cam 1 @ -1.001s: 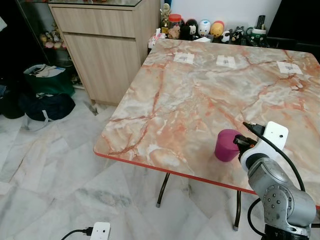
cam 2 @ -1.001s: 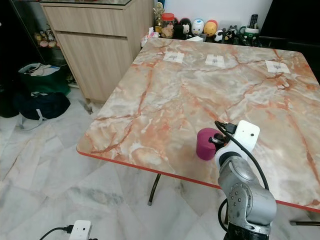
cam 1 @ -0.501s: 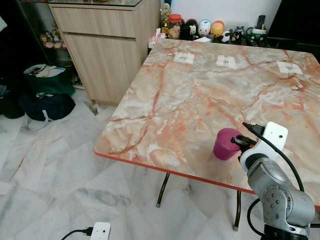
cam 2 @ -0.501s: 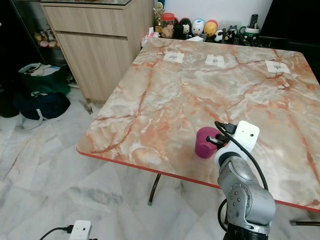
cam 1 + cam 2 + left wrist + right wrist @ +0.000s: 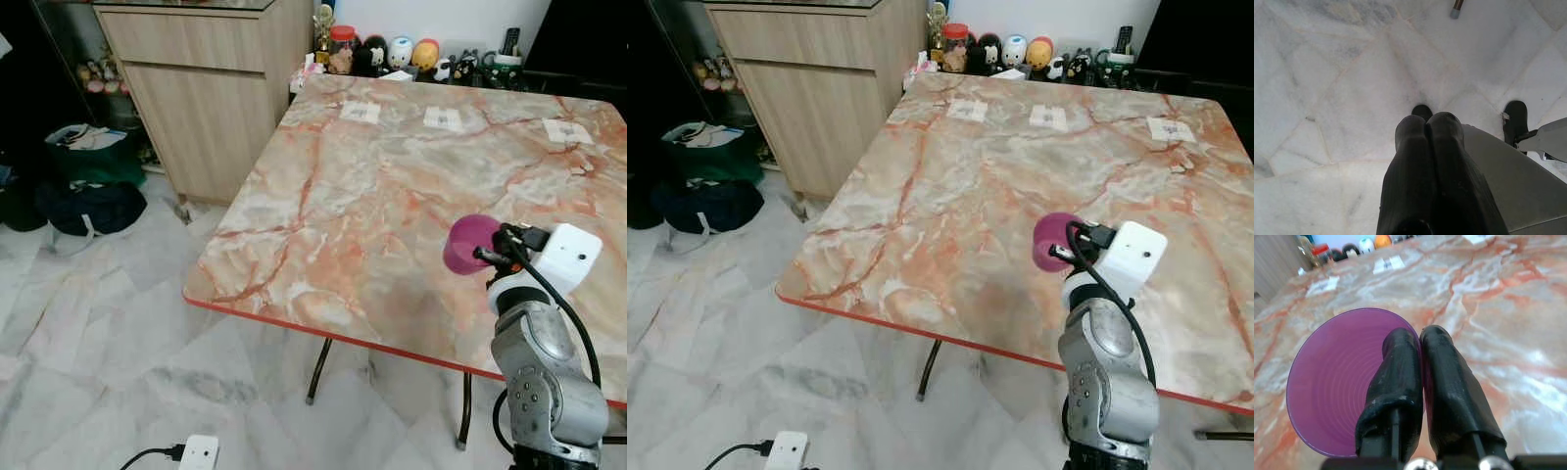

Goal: Setting the table

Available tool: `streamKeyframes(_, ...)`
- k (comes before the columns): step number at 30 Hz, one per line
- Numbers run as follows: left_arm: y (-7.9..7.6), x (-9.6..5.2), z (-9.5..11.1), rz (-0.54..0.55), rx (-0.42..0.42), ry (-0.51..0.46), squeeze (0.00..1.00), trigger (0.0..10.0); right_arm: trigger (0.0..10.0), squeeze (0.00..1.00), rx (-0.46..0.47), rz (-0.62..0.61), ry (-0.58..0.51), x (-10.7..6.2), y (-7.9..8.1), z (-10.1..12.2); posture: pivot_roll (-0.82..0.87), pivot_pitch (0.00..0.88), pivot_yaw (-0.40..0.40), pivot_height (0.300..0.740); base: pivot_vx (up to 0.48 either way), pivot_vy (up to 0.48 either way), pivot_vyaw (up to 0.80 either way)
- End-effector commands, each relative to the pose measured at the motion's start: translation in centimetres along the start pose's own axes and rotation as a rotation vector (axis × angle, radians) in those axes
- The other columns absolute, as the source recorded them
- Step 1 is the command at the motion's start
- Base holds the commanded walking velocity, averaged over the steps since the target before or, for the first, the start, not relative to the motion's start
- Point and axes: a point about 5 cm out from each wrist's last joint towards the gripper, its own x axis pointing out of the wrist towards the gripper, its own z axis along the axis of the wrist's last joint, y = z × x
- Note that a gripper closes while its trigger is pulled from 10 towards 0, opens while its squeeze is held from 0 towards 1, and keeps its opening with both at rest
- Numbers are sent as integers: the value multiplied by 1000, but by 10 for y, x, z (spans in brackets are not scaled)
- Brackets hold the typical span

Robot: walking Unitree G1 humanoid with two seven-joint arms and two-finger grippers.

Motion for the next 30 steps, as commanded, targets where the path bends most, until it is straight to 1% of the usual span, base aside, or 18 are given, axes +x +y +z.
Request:
streamKeyframes(1,1,-2,-7,0,19,27,0,10000,10000,0,-25,1,-54,-2,0,6,8,89,-7,740,0,0,0)
streamKeyframes(4,1,-2,-6,-1,25,26,0,10000,10000,0,-68,-8,-100,-1,-1,10,7,89,-8,740,0,-236,0)
streamKeyframes(5,1,-2,-6,-2,23,26,0,10000,10000,0,-58,-2,-121,0,0,11,6,88,-8,740,0,-394,-781)
streamKeyframes(7,1,-2,-6,-2,23,26,0,10000,10000,0,-54,-1,-123,0,0,12,5,88,-9,740,0,-398,-781)
streamKeyframes(10,0,-1,-6,-3,21,25,0,10000,10000,0,-71,-2,-142,1,0,12,3,86,-10,740,0,-396,-754)
streamKeyframes(17,0,-2,-7,-3,27,26,0,10000,10000,0,-78,6,-160,0,1,10,3,72,-6,740,0,-395,0)
streamKeyframes(25,1,-2,-7,-3,35,26,0,10000,10000,0,-77,21,-170,1,4,10,-1,62,-2,740,90,-395,0)
streamKeyframes(30,1,-2,-7,-7,44,28,0,10000,10000,0,-75,10,-187,2,1,12,-8,54,3,740,242,-397,0)
